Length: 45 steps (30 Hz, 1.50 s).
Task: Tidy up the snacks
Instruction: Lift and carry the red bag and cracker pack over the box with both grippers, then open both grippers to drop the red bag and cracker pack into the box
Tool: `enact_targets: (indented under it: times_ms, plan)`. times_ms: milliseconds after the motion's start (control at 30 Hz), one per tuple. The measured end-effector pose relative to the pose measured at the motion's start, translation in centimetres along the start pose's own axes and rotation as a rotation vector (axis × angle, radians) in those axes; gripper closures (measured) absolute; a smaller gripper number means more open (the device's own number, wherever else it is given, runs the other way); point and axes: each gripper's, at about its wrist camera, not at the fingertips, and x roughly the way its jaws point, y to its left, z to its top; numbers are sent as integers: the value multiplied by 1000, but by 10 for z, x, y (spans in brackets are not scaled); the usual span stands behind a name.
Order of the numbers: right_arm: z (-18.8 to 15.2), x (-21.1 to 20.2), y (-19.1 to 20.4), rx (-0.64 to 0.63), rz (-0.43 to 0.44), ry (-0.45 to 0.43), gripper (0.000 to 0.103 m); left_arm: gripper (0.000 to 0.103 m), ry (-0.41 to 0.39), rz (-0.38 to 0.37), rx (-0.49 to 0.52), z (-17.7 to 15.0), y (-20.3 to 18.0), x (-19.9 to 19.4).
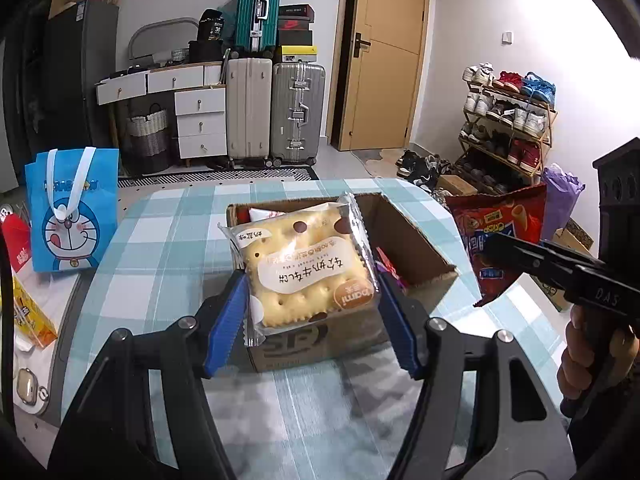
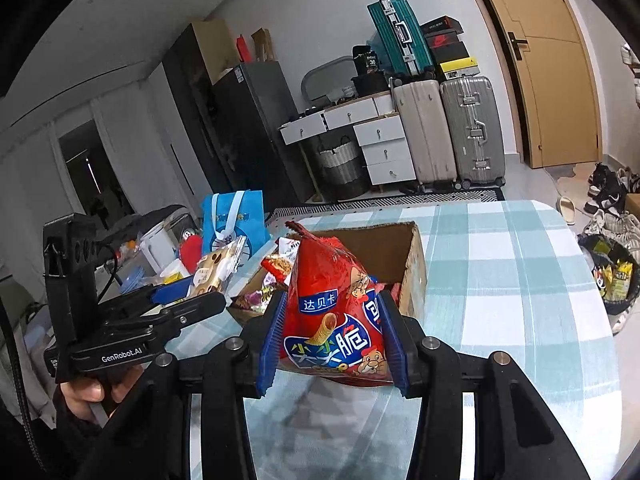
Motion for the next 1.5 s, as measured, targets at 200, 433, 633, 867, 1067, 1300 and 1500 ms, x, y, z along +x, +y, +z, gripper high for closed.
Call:
enact_targets:
  times_ms: [200, 433, 633, 867, 1067, 1300, 1500]
  plan:
    - [10, 10, -3, 9, -1, -2, 58, 41, -4, 14, 6, 15, -3, 16]
    - [15, 26, -9, 7, -26, 12, 58, 41, 4, 24, 15, 28, -5, 40]
    - [21, 43, -16, 16, -31, 27, 58, 41, 22, 31, 30, 33, -5, 63]
    - [28, 66, -14, -9, -43, 44, 58, 41, 15, 53, 40, 39, -5, 84]
    - [30, 88, -7, -73, -83, 58, 58, 41, 28, 64, 60, 42, -6, 105]
    - [33, 108, -14, -59, -79, 76, 58, 41, 34, 40, 56, 46, -3, 118]
    - [32, 102, -18, -47, -84, 67, 58, 40, 34, 23, 71, 49, -7, 124]
